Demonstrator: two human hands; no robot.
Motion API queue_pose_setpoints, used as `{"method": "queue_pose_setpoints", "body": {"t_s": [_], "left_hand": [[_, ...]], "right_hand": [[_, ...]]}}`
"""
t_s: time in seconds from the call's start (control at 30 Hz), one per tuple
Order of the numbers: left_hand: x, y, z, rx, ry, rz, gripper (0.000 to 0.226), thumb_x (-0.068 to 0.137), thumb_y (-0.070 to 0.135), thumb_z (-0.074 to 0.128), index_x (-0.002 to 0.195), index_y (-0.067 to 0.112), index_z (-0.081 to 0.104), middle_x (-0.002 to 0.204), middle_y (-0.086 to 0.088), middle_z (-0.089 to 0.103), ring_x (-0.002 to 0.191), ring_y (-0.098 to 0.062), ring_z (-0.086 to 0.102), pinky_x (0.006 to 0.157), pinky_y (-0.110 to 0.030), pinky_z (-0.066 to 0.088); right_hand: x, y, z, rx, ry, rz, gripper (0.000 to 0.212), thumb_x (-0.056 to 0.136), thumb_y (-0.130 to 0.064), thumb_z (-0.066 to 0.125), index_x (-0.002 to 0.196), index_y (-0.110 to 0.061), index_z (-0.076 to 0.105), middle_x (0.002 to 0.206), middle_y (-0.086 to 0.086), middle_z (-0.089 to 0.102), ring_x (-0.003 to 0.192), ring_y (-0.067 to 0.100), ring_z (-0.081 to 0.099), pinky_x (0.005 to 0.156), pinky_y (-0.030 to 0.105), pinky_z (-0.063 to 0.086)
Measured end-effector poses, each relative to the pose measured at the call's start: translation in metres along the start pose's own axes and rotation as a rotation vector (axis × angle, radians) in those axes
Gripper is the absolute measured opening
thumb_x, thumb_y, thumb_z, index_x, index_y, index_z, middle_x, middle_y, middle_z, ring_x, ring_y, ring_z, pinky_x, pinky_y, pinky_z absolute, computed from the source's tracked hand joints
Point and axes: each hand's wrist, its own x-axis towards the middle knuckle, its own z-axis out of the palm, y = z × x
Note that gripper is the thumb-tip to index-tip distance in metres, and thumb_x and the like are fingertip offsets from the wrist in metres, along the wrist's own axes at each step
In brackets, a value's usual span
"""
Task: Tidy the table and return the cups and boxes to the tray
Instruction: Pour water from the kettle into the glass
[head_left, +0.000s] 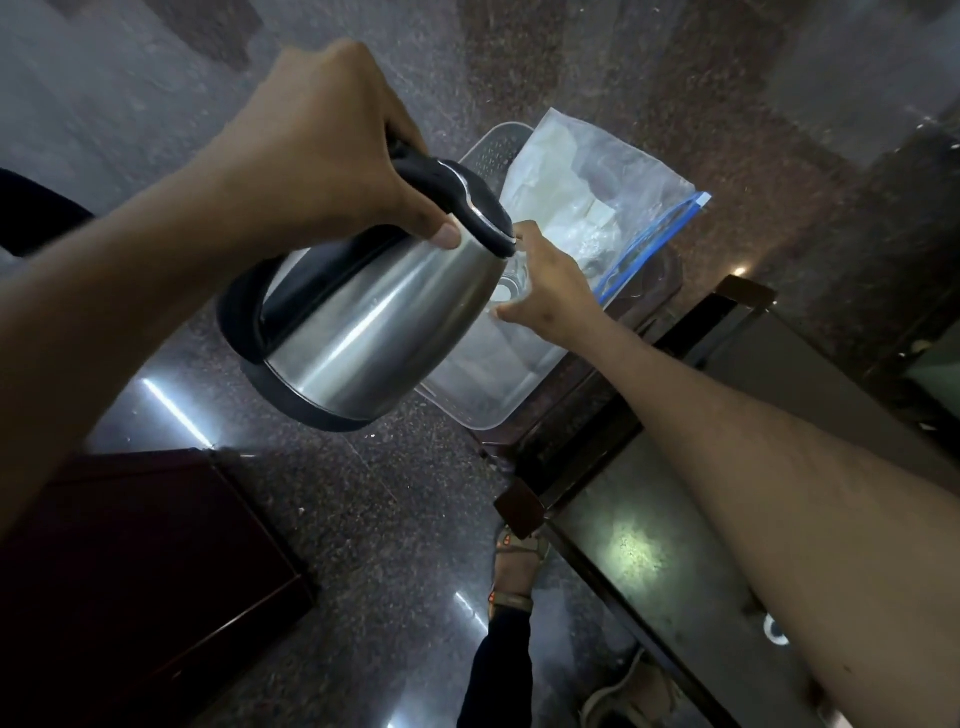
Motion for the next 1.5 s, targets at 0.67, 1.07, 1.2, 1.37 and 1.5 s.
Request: {"method": "queue_pose_setpoints", "body": {"t_s": [0.67,1.07,1.2,1.37,1.5], "left_hand": [[0.013,-0.004,0.012,0.065,-0.105,-0.043,0.051,0.058,0.058,0.095,0.082,0.015,0.084,0.066,-0.009,0.072,0.065,-0.023,0.068,0.051,-0.030,0.041],[0.027,0.009,0.018,0.105,-0.167,-0.080,0.056,0.054,0.060,0.097,0.081,0.013,0.083,0.067,-0.009,0.072,0.061,-0.019,0.064,0.052,-0.031,0.044],[0.030,0.009,0.018,0.122,-0.176,-0.079,0.057,0.053,0.061,0.097,0.079,0.013,0.083,0.067,-0.011,0.073,0.062,-0.021,0.066,0.054,-0.031,0.048],[0.034,0.010,0.018,0.122,-0.175,-0.080,0.056,0.052,0.062,0.097,0.080,0.015,0.083,0.062,-0.007,0.070,0.058,-0.018,0.062,0.048,-0.027,0.038],[0.036,0.012,0.019,0.131,-0.182,-0.087,0.058,0.051,0.061,0.098,0.080,0.014,0.083,0.063,-0.006,0.070,0.059,-0.017,0.062,0.049,-0.027,0.038]], "right_hand": [[-0.004,-0.002,0.001,0.030,0.027,0.014,0.079,0.072,-0.023,0.091,0.136,-0.018,0.044,0.137,0.000,0.060,0.112,0.020,0.058,0.087,0.027,0.041],[-0.005,0.003,0.002,0.065,0.034,0.015,0.078,0.072,-0.022,0.090,0.136,-0.020,0.045,0.129,-0.001,0.062,0.104,0.015,0.055,0.086,0.029,0.045],[-0.004,0.004,0.002,0.070,0.032,0.014,0.078,0.072,-0.022,0.090,0.135,-0.020,0.045,0.126,-0.002,0.062,0.103,0.016,0.057,0.087,0.031,0.048],[-0.005,0.004,0.002,0.090,0.032,0.012,0.079,0.072,-0.022,0.091,0.136,-0.021,0.044,0.121,-0.005,0.061,0.105,0.015,0.057,0.085,0.026,0.042],[-0.005,0.004,0.002,0.102,0.034,0.012,0.078,0.072,-0.022,0.091,0.135,-0.022,0.045,0.125,-0.001,0.064,0.106,0.017,0.059,0.085,0.027,0.043]]}}
